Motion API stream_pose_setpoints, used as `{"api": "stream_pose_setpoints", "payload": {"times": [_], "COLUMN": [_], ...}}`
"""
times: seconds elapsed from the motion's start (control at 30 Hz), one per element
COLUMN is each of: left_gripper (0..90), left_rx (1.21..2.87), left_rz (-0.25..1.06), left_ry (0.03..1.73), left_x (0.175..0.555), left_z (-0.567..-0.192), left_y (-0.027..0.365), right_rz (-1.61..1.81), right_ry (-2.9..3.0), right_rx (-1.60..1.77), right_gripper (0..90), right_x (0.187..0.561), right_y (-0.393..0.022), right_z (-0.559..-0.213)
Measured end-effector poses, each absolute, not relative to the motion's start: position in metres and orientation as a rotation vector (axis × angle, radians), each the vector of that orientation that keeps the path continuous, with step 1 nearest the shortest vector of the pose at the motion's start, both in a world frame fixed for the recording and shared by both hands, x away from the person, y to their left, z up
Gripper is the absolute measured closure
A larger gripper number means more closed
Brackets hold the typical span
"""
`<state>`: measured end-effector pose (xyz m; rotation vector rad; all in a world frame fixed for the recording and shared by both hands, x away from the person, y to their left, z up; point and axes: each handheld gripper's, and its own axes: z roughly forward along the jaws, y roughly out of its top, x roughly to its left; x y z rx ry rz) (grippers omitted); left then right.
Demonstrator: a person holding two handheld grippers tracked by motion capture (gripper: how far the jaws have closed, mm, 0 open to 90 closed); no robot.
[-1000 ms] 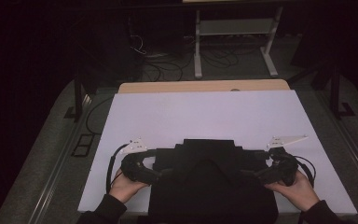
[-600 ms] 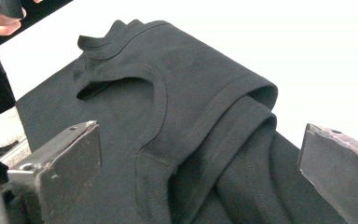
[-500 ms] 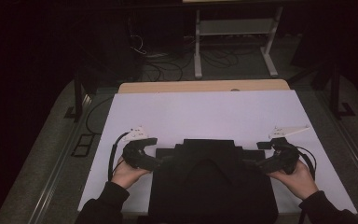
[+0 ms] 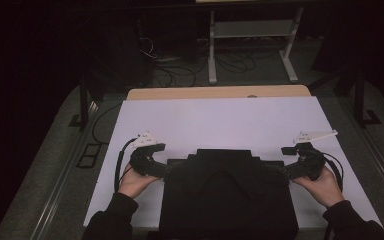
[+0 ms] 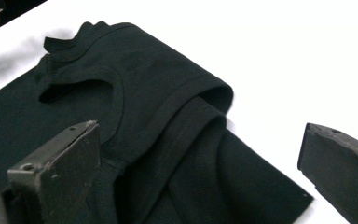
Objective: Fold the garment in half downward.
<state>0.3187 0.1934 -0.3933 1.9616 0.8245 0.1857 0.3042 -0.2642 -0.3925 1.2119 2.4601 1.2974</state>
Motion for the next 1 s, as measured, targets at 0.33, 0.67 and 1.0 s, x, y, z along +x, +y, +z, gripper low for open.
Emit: {"api": "stream_pose_setpoints", "payload": {"times": [0.33, 0.67, 1.0], "left_gripper": [0.0, 0.0, 0.0], "left_rx": [1.974, 2.007, 2.006], "left_rz": [0.184, 0.134, 0.125], "left_ry": [0.871, 0.891, 0.917], "left_x": [0.33, 0.341, 0.348], "left_z": [-0.405, -0.419, -0.427], "left_y": [0.201, 0.208, 0.212], "right_rz": [1.261, 1.227, 1.187], "right_ry": [2.45, 2.447, 2.434], "right_rx": [1.217, 1.229, 1.305], "right_gripper": [0.0, 0.0, 1.3], "right_x": [0.311, 0.318, 0.33], "right_y": [-0.271, -0.277, -0.291], "right_z": [-0.399, -0.407, -0.417]}}
